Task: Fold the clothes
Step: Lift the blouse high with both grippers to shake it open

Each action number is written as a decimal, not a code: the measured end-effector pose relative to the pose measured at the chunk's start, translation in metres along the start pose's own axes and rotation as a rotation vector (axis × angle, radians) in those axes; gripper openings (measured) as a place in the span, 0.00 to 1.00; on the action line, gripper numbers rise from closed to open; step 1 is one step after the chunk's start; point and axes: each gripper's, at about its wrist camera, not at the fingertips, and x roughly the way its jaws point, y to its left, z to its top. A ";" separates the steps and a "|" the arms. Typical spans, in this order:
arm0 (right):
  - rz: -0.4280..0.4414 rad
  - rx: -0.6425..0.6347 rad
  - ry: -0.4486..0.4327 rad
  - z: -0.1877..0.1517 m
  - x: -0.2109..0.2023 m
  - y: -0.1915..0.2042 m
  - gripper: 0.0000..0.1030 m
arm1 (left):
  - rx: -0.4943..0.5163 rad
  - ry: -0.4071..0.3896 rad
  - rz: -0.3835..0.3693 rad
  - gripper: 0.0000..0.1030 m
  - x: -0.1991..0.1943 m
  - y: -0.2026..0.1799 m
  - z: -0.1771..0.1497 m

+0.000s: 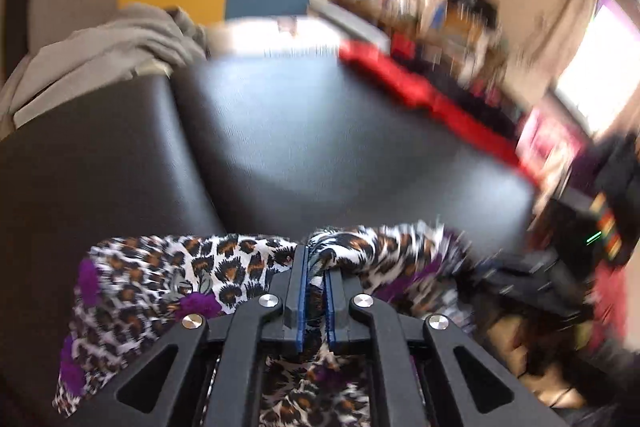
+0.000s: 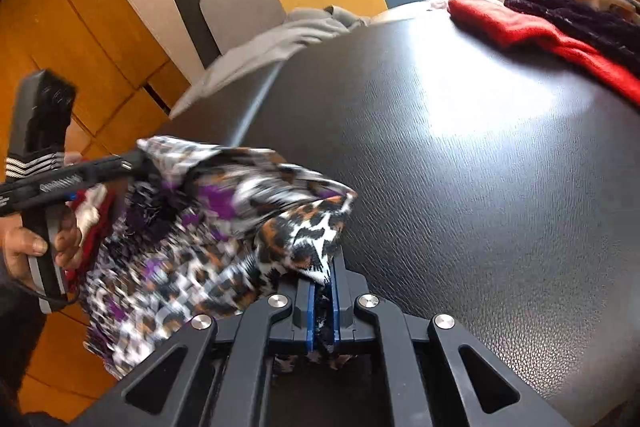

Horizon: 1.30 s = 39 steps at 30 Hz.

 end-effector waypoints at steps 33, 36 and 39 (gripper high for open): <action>-0.090 -0.474 -0.744 0.218 -0.170 0.246 0.60 | 0.046 -0.804 0.421 0.06 -0.297 -0.004 0.130; -0.121 -0.394 -0.567 0.247 -0.107 0.223 0.80 | -0.133 -0.550 0.428 0.11 -0.215 0.097 0.159; -0.188 -0.372 -0.395 0.237 -0.044 0.198 0.80 | -0.328 -0.352 0.482 0.11 -0.154 0.176 0.143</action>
